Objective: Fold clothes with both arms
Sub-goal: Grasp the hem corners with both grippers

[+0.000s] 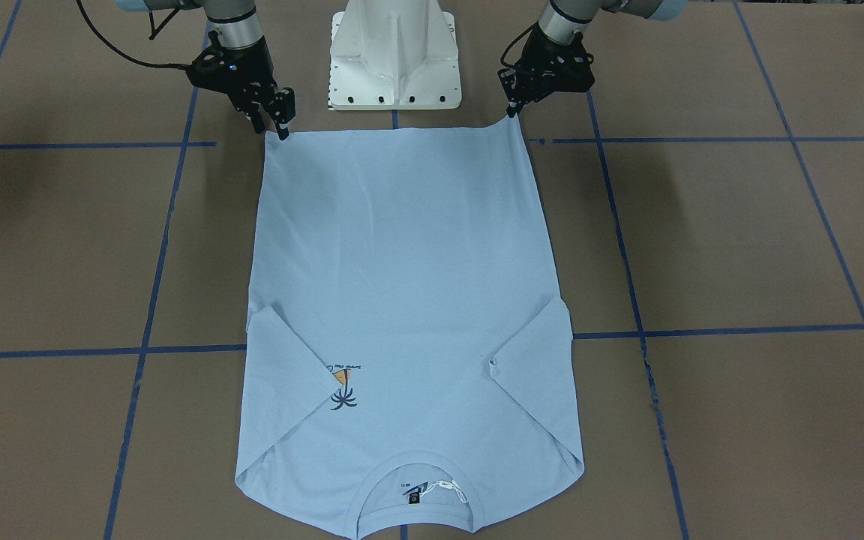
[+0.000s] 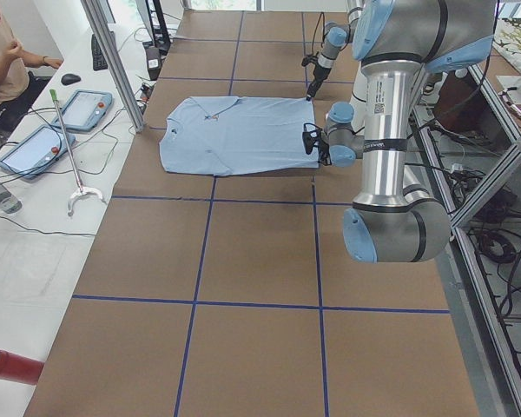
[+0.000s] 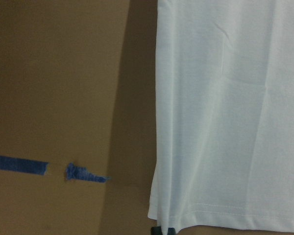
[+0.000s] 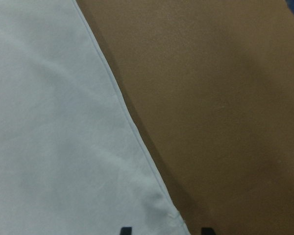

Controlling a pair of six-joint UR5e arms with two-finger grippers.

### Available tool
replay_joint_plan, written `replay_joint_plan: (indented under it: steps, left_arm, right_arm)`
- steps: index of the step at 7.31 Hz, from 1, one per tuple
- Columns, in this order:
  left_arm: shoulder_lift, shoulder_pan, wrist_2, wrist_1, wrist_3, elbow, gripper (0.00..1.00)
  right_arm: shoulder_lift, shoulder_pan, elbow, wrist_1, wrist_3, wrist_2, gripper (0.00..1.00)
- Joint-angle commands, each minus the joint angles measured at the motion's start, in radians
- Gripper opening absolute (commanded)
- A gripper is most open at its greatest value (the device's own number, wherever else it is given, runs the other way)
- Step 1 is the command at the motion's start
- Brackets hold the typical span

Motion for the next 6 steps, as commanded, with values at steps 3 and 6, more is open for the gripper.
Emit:
replay_joint_plan:
  steps: [3, 6]
  left_arm:
    - [-0.002, 0.000, 0.000, 0.000, 0.000, -0.002, 0.00]
    - [-0.002, -0.001, 0.000, 0.000, 0.000, -0.003, 0.00]
  right_arm:
    - [-0.007, 0.016, -0.001, -0.002, -0.008, 0.000, 0.23]
    - [-0.001, 0.016, 0.011, -0.033, -0.006, 0.000, 0.00]
